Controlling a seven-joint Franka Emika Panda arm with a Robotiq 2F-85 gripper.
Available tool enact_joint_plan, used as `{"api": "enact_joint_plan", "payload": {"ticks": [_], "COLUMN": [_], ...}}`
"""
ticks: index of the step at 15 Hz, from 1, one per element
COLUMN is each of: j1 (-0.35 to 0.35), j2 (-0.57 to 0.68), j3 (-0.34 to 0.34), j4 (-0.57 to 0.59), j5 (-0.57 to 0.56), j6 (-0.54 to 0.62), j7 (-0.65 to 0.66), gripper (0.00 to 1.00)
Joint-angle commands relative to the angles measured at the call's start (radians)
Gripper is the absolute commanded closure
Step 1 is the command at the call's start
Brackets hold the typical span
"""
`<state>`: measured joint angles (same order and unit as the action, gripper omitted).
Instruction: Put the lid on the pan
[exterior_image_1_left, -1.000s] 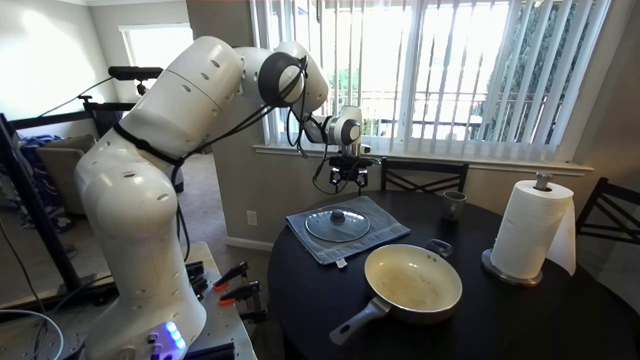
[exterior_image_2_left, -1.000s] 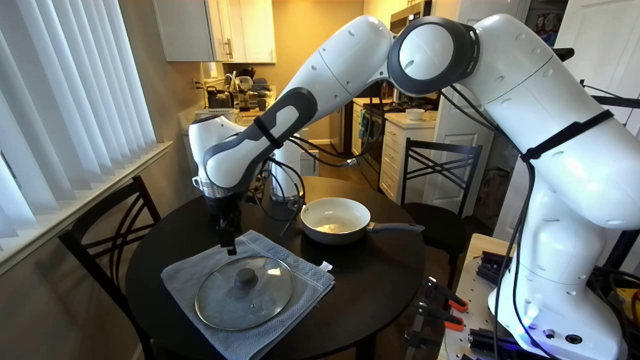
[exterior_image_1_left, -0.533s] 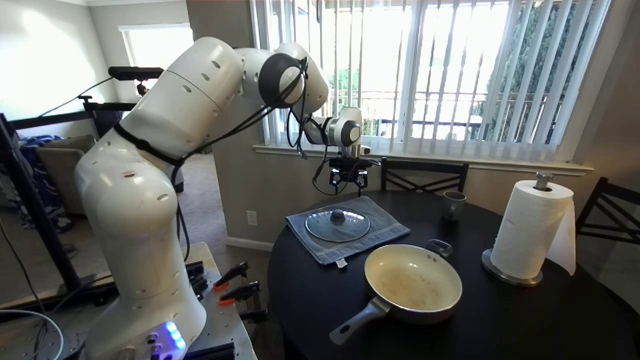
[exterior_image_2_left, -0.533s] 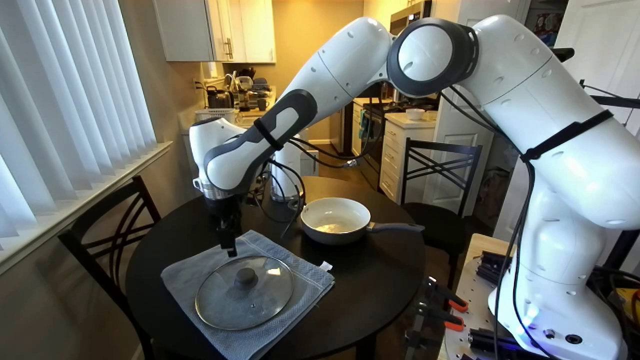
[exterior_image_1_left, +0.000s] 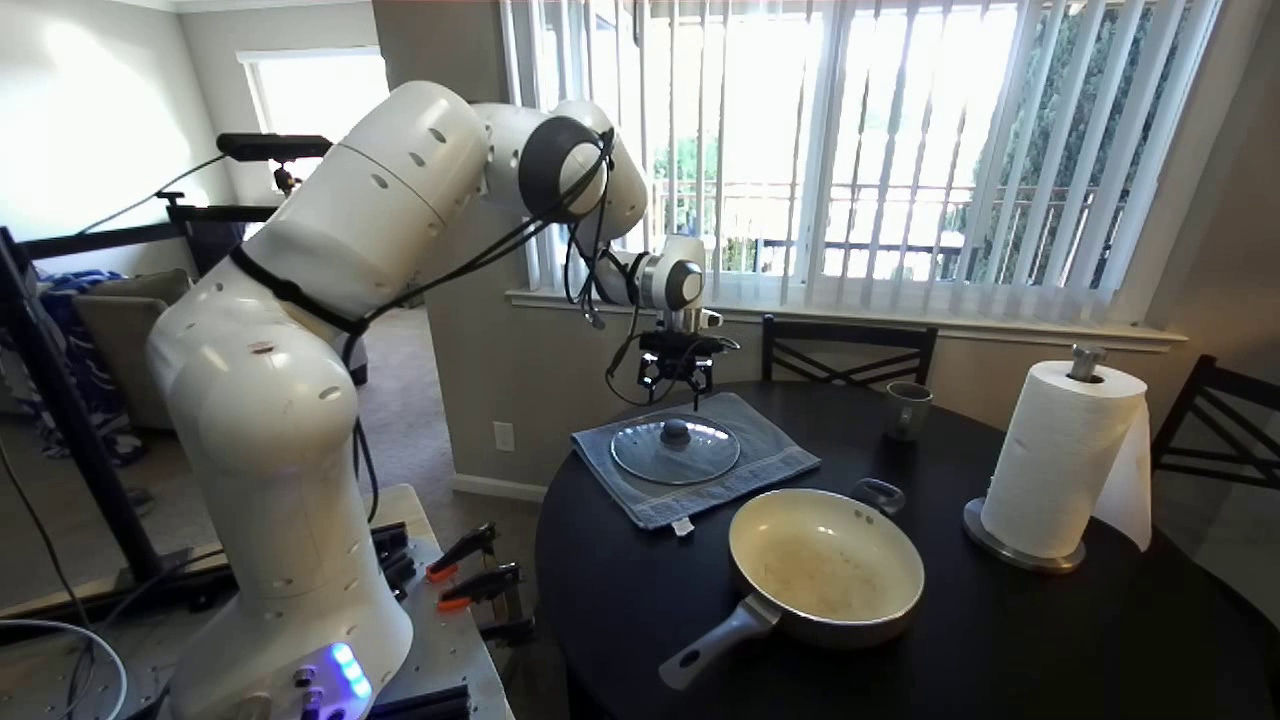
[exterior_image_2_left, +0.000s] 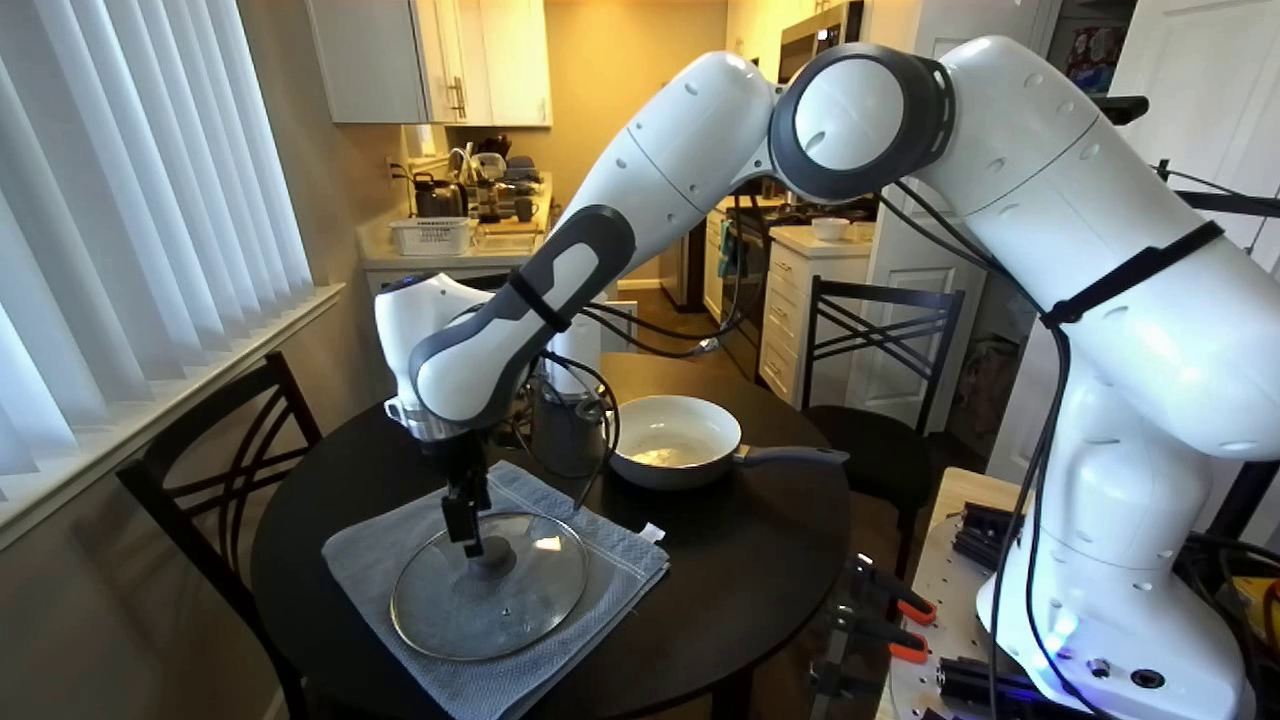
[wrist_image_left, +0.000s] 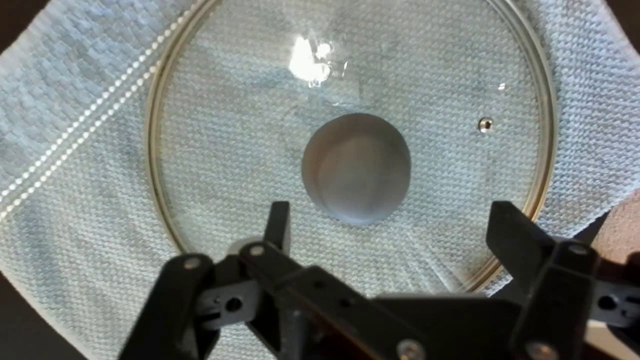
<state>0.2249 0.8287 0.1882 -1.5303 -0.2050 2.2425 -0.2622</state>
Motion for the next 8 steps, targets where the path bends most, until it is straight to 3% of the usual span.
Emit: {"api": "enact_joint_plan", "payload": {"ticks": [1,8], "j1": [0.016,-0.02], "j2": [0.02,0.104], "j3": [0.008,0.018], "j4": [-0.012,0.011], "j5": [0.005,0.04], "j6": [0.024,0.157], "j7": [-0.017,-0.024], "gripper": [0.0,0.0]}}
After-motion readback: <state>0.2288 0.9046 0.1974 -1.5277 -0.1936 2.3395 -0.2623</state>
